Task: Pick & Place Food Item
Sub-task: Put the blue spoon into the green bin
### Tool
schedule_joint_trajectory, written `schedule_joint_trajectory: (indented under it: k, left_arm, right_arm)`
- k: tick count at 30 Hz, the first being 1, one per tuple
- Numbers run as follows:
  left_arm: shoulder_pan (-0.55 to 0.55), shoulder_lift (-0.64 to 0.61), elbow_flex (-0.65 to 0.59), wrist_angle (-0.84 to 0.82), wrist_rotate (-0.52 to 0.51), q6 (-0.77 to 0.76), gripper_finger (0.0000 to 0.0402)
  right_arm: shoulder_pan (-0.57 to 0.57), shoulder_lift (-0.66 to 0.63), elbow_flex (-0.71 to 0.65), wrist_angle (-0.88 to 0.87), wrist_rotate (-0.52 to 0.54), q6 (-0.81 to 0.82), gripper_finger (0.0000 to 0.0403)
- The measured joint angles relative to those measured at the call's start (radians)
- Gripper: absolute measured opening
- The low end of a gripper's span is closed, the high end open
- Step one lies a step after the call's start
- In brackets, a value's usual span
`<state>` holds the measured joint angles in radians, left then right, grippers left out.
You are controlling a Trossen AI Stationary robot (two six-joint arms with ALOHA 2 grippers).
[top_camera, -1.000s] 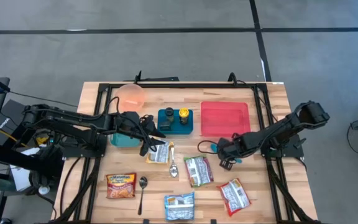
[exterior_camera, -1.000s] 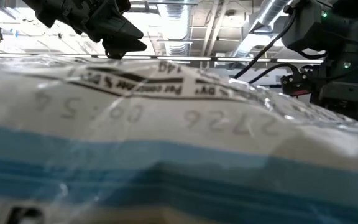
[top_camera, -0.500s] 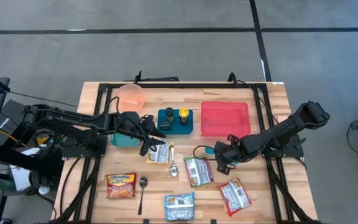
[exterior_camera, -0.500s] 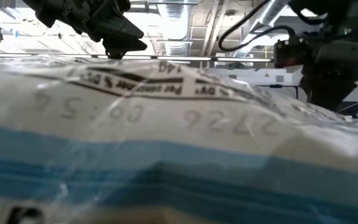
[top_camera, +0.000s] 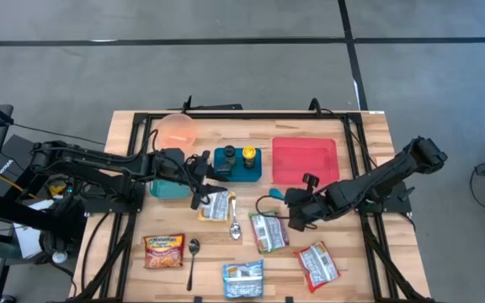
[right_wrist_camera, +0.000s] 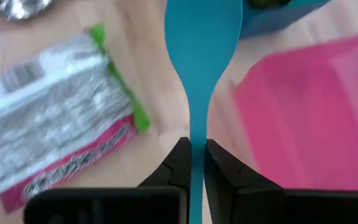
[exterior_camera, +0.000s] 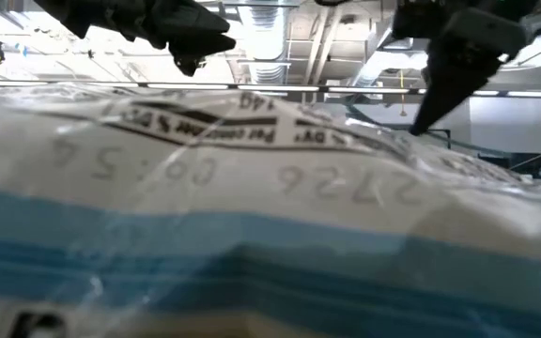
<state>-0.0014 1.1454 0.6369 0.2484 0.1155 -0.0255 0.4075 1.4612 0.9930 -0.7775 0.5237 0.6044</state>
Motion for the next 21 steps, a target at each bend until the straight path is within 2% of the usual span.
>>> schedule_joint_trajectory:
  k: [2,4,6,8,11,15,21]
  left_arm:
    - [0.000,0.007,0.000,0.003,0.000,0.073,0.0135]
    - [0.001,0.023,-0.001,0.011,-0.001,0.073,0.0135]
    - [0.005,0.050,-0.001,0.062,0.000,-0.016,0.0135]
    - [0.009,0.079,0.000,0.120,-0.008,-0.169,0.0135]
    - [0.010,0.123,0.000,0.221,-0.065,-0.378,0.0135]
    - [0.039,0.147,0.001,0.308,-0.130,-0.475,0.0135]
    - [0.112,0.148,0.000,0.307,-0.134,-0.674,0.0135]
  right_arm:
    - [-0.015,0.000,0.013,0.004,0.041,-0.028,0.0017]
    - [-0.033,0.000,0.023,0.016,0.062,-0.059,0.0016]
    - [-0.052,0.000,0.027,0.036,0.098,-0.083,0.0016]
    - [-0.071,-0.001,0.027,0.059,0.131,-0.110,0.0016]
    - [-0.103,-0.001,0.027,0.082,0.139,-0.157,0.0017]
    - [-0.144,-0.001,0.027,0.113,0.151,-0.206,0.0016]
    - [-0.189,-0.001,0.027,0.139,0.185,-0.273,0.0016]
